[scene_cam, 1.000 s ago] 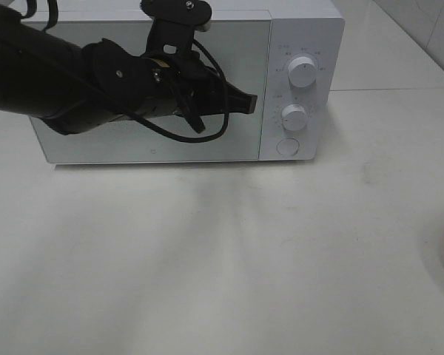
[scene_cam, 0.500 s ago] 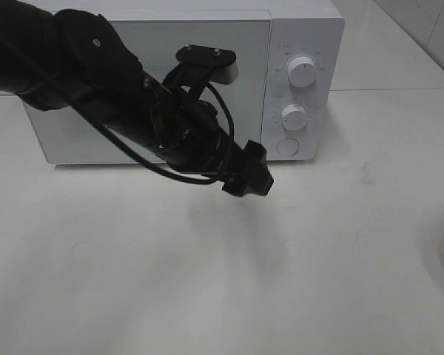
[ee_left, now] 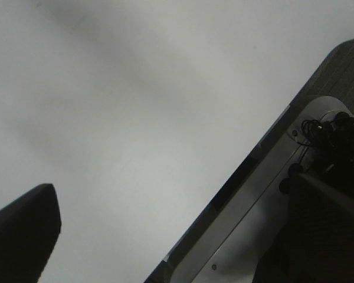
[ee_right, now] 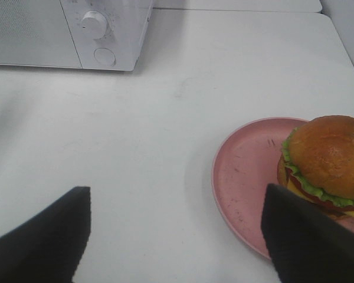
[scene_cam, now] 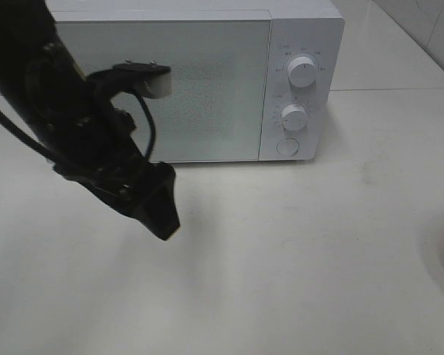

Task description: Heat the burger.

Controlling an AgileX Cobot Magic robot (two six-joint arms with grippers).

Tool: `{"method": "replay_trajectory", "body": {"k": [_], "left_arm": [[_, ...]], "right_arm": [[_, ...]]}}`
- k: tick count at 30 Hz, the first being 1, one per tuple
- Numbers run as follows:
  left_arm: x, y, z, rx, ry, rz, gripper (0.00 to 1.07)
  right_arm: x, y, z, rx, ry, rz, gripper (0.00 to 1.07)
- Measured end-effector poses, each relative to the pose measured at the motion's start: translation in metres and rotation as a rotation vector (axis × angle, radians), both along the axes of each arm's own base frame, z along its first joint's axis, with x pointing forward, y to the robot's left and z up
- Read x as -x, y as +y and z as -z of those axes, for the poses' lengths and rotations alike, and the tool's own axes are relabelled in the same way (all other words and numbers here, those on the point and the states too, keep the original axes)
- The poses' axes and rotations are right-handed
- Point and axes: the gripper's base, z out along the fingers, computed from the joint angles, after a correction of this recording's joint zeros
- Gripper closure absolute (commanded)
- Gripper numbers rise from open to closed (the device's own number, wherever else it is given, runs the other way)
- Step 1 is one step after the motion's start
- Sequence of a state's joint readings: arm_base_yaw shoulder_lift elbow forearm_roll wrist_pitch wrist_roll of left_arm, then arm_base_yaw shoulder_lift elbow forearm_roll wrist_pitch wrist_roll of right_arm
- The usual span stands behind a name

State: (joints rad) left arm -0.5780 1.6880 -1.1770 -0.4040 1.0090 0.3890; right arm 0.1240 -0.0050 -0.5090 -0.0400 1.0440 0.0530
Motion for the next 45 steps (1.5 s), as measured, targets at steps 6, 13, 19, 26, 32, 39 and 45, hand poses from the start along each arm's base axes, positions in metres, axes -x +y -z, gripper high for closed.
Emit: {"method": "replay_trajectory", "body": {"k": [6, 13, 19, 26, 32, 39, 45], "left_arm": [[-0.005, 0.046, -0.028, -0.014, 0.039, -0.152, 0.06], [0.002, 0.123, -0.078, -0.025, -0.06, -0.423, 0.06], [0.025, 0.157, -0.112, -0.039, -0.195, -0.581, 0.06], [0.074, 0.192, -0.151, -0.08, -0.409, -0.74, 0.06], [0.123, 0.2, -0.121, -0.129, -0.405, -0.79, 0.06], [0.162, 0.2, -0.084, -0.144, -0.386, -0.788, 0.06], [0.195, 0.199, -0.056, -0.134, -0.411, -0.79, 0.06]], "right_arm": [[0.0, 0.0, 0.0, 0.0, 0.0, 0.0, 0.31], [0.0, 0.0, 0.0, 0.0, 0.0, 0.0, 0.31], [0.0, 0.0, 0.0, 0.0, 0.0, 0.0, 0.31], [0.0, 0.0, 0.0, 0.0, 0.0, 0.0, 0.31], [0.0, 0.0, 0.0, 0.0, 0.0, 0.0, 0.31], [0.0, 0.0, 0.0, 0.0, 0.0, 0.0, 0.31], [0.0, 0.0, 0.0, 0.0, 0.0, 0.0, 0.31]]}}
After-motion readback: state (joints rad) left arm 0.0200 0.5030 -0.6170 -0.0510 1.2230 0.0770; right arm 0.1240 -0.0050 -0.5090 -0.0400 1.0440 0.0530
